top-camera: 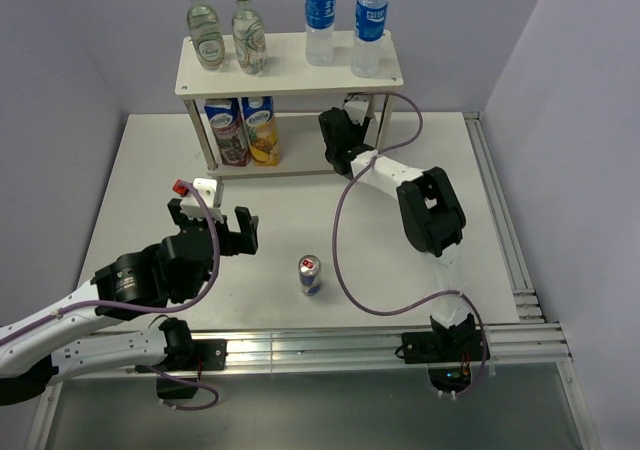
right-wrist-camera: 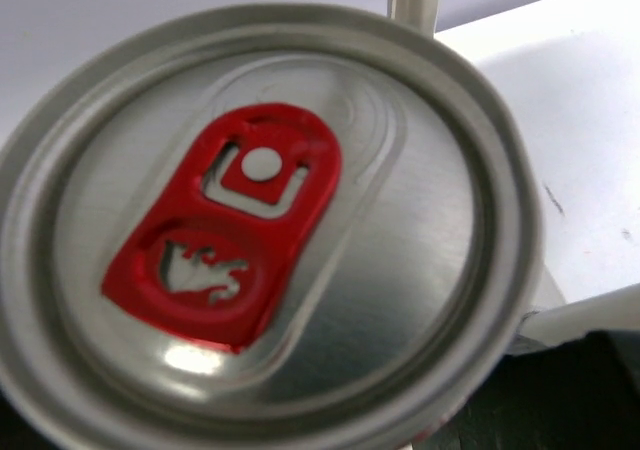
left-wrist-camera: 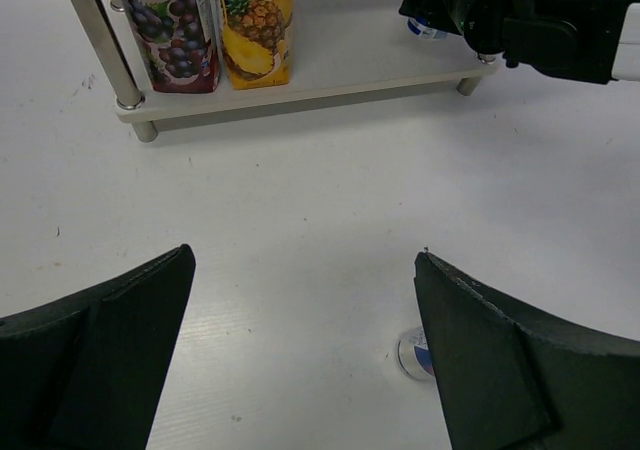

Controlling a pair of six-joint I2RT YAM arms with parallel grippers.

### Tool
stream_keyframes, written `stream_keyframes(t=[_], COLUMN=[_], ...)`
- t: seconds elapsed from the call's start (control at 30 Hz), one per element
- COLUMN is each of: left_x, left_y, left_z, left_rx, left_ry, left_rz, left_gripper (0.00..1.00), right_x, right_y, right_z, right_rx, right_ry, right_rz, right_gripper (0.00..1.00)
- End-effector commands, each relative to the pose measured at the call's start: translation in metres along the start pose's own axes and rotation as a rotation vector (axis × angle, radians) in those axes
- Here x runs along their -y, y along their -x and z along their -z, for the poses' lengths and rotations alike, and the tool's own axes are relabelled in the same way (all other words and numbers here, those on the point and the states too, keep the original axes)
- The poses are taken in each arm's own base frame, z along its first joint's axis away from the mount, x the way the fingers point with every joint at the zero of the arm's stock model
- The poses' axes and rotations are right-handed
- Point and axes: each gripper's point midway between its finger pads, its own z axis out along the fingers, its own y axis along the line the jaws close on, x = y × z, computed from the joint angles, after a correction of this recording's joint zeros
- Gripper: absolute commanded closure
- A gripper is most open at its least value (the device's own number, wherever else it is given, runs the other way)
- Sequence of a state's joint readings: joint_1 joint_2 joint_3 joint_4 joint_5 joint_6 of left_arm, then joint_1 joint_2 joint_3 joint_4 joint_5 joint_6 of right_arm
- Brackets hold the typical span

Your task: Place and organize the beverage onto the shelf

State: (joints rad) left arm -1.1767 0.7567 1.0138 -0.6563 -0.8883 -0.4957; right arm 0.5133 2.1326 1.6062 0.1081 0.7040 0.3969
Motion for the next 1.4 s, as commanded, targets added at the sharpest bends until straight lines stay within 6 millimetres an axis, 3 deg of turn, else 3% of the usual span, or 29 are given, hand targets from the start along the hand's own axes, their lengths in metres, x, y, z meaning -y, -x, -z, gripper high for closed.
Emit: stream_keyframes(t=[0.0, 0.3, 0.37, 0.47, 0.53, 0.73, 0.8, 0.9, 0.93, 1.0, 1.1, 1.17, 1.23, 1.27, 1.3, 1.37], left_x=[0.000, -0.002, -0.002, -0.003, -0.003, -0.004, -0.004, -0.005, -0.006, -0.006, -0.007, -0.007, -0.007, -0.007, -0.007, -0.007], left_y=[0.002, 0.004, 0.004, 0.005, 0.006, 0.008, 0.008, 0.009, 0.010, 0.011, 0.012, 0.012, 0.012, 0.012, 0.012, 0.011], left_z=[0.000, 0.000, 0.001, 0.002, 0.002, 0.003, 0.004, 0.005, 0.005, 0.006, 0.007, 0.007, 0.007, 0.006, 0.007, 0.006], left_rx=[0.012, 0.016, 0.016, 0.021, 0.021, 0.026, 0.028, 0.031, 0.033, 0.036, 0.038, 0.038, 0.038, 0.039, 0.037, 0.036], left_ry=[0.008, 0.012, 0.010, 0.010, 0.010, 0.007, 0.005, 0.003, 0.003, 0.000, 0.003, 0.003, 0.004, 0.006, 0.005, 0.007], left_rz=[0.019, 0.023, 0.026, 0.031, 0.032, 0.041, 0.044, 0.051, 0.054, 0.058, 0.059, 0.059, 0.060, 0.060, 0.058, 0.056], left_gripper=[0.02, 0.02, 0.02, 0.02, 0.02, 0.02, 0.02, 0.02, 0.02, 0.02, 0.03, 0.03, 0.03, 0.03, 0.03, 0.03], right_x=[0.003, -0.001, 0.003, 0.000, 0.002, 0.011, 0.013, 0.015, 0.015, 0.018, 0.020, 0.023, 0.025, 0.027, 0.026, 0.028], right_y=[0.024, 0.024, 0.011, 0.012, 0.011, 0.006, 0.001, -0.004, -0.003, -0.006, -0.004, -0.007, -0.009, -0.011, -0.008, -0.011], right_z=[-0.015, -0.031, -0.036, -0.037, -0.034, -0.027, -0.026, -0.023, -0.022, -0.019, -0.015, -0.015, -0.015, -0.014, -0.012, -0.011], right_rx=[0.038, -0.022, -0.064, -0.073, -0.078, -0.091, -0.106, -0.125, -0.127, -0.125, -0.117, -0.124, -0.128, -0.129, -0.120, -0.124], right_ry=[-0.019, -0.032, -0.057, -0.052, -0.047, -0.055, -0.060, -0.058, -0.052, -0.053, -0.048, -0.058, -0.071, -0.075, -0.072, -0.072], right_rz=[0.007, 0.037, 0.074, 0.078, 0.080, 0.077, 0.087, 0.090, 0.090, 0.088, 0.071, 0.075, 0.075, 0.074, 0.063, 0.061], right_gripper=[1.00, 1.00, 1.00, 1.00, 0.92, 0.87, 0.98, 1.00, 0.82, 0.71, 0.38, 0.30, 0.34, 0.44, 0.74, 0.80])
